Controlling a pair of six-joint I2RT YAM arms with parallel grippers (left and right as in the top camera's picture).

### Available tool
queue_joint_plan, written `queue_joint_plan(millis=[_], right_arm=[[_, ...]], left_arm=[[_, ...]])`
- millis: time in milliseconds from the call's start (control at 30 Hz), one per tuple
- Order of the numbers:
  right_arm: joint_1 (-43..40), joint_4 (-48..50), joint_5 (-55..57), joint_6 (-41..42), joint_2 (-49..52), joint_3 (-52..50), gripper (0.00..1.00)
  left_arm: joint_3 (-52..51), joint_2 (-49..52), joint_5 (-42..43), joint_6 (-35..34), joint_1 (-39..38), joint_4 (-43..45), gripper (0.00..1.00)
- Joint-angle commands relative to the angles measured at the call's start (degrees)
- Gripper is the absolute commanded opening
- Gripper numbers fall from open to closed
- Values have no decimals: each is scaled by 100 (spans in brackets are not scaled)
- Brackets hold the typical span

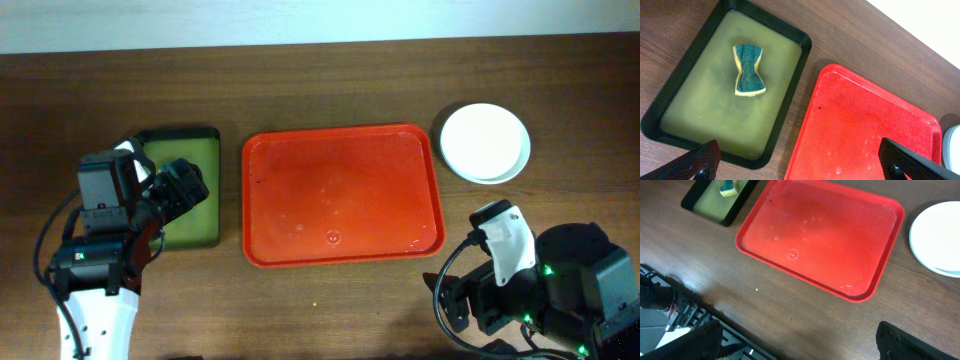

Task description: Clean dirty plates on tray and stack at the side

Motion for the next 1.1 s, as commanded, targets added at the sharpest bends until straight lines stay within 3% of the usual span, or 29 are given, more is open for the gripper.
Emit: queue_joint_plan(millis=[0, 233, 367, 467, 567, 800, 1067], right_arm=[[52, 4, -72, 46, -39, -42, 99], [-2, 11, 94, 42, -310, -59, 99], [-590, 555, 125, -24, -1078, -520, 99], [-990, 1097, 120, -74, -1751, -1213, 99], [-1458, 2039, 122, -223, -2887, -2540, 99], [-1648, 4197, 55, -236, -4555, -5082, 99], [-1915, 6500, -210, -236, -4634, -6800, 99]], left_arm=[[48, -55, 81, 24, 39, -9, 99], [48, -55, 81, 24, 39, -9, 99], [46, -55, 81, 24, 39, -9, 99], [46, -55, 81, 24, 39, -9, 99], [46, -55, 81, 24, 39, -9, 99], [46, -55, 81, 24, 39, -9, 99], [48, -55, 81, 24, 39, -9, 99]])
